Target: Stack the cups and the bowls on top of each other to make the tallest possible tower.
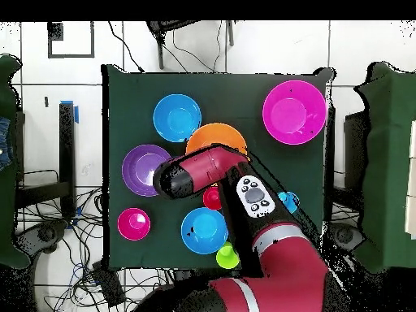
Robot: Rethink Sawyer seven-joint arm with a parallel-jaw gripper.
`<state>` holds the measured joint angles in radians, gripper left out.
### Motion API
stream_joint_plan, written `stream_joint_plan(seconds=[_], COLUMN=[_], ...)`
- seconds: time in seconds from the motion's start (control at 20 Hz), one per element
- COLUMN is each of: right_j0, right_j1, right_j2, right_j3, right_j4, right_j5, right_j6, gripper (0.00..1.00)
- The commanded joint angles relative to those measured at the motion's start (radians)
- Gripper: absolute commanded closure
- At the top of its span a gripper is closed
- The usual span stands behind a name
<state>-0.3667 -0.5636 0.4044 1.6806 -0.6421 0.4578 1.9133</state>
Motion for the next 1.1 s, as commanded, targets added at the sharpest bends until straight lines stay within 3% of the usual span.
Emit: stream_joint_plan(seconds=[0.05,0.45,0.65,0.8,1.1], right_j0=[-0.005,0.001,0.025,0.022,0.037], right_j1=[0.0,0.007,0.011,0.023,0.034], right_j2=[-0.029,-0.043,-0.087,-0.088,-0.105], right_j3=[-0.06,-0.066,-0.063,-0.049,-0.038], right_j4=[-0.082,-0.108,-0.147,-0.138,-0.176], right_j5=[0.103,0.077,0.016,-0.018,-0.053], right_j6=[-0.129,-0.137,-0.087,-0.044,-0.031], gripper=[0.0,0.0,0.0,0.0,0.0])
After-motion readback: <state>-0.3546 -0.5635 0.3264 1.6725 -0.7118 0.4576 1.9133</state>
